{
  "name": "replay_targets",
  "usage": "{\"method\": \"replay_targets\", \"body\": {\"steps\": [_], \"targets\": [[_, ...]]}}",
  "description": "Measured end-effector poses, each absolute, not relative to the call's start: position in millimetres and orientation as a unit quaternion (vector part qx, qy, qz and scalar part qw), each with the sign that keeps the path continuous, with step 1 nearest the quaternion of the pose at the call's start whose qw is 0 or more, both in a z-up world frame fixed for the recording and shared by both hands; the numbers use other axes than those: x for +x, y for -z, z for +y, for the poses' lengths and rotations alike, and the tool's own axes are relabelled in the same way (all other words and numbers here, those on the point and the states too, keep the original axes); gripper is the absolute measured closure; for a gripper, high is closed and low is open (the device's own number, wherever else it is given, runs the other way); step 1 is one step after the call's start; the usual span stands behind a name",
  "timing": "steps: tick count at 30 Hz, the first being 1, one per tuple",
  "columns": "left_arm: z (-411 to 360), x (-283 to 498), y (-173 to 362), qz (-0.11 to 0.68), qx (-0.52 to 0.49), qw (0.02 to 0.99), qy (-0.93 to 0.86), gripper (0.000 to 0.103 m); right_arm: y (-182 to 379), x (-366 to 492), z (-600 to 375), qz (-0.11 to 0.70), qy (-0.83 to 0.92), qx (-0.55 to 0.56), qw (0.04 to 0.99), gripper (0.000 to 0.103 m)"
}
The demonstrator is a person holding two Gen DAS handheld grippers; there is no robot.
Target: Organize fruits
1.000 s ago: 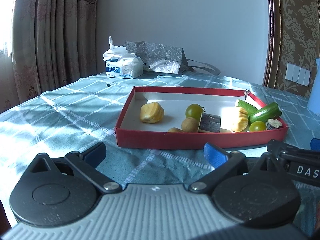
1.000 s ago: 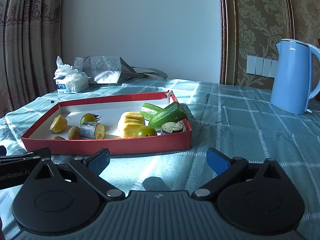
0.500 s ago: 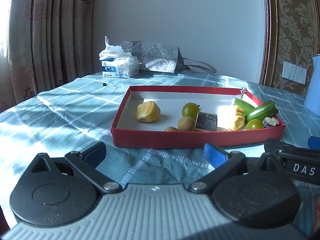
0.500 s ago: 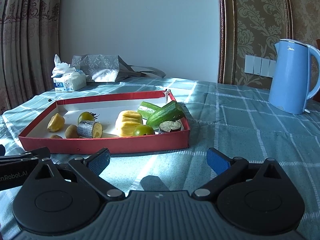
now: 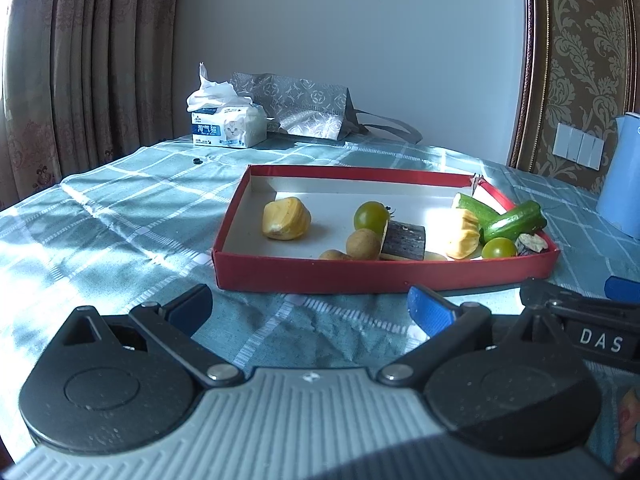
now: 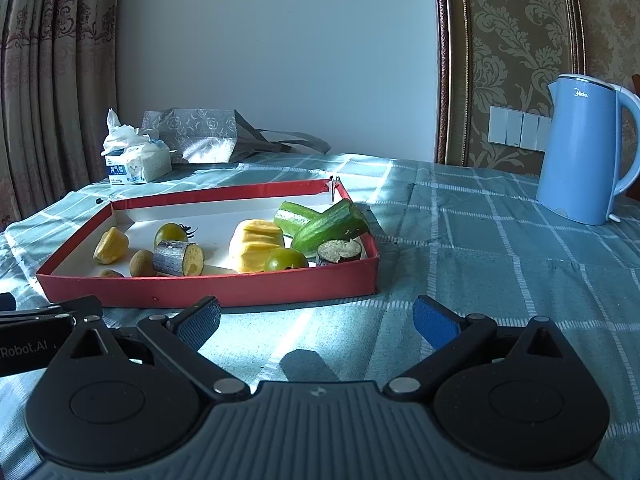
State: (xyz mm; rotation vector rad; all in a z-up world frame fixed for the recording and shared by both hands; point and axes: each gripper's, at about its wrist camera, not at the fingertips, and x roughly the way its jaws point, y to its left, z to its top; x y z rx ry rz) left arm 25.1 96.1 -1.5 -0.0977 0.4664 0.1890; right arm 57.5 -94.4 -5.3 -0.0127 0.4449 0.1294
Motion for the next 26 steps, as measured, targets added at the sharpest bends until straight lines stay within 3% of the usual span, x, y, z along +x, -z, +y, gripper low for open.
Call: {"method": "replay_targets", "body": {"steps": [26], "targets": [[90.1,19.9,-2.4,0.207,-0.013,0.972,-0.106,0.001,5.5,59.0,-95.5,0.226,-0.067,-0.002,0.972,0.0]]}}
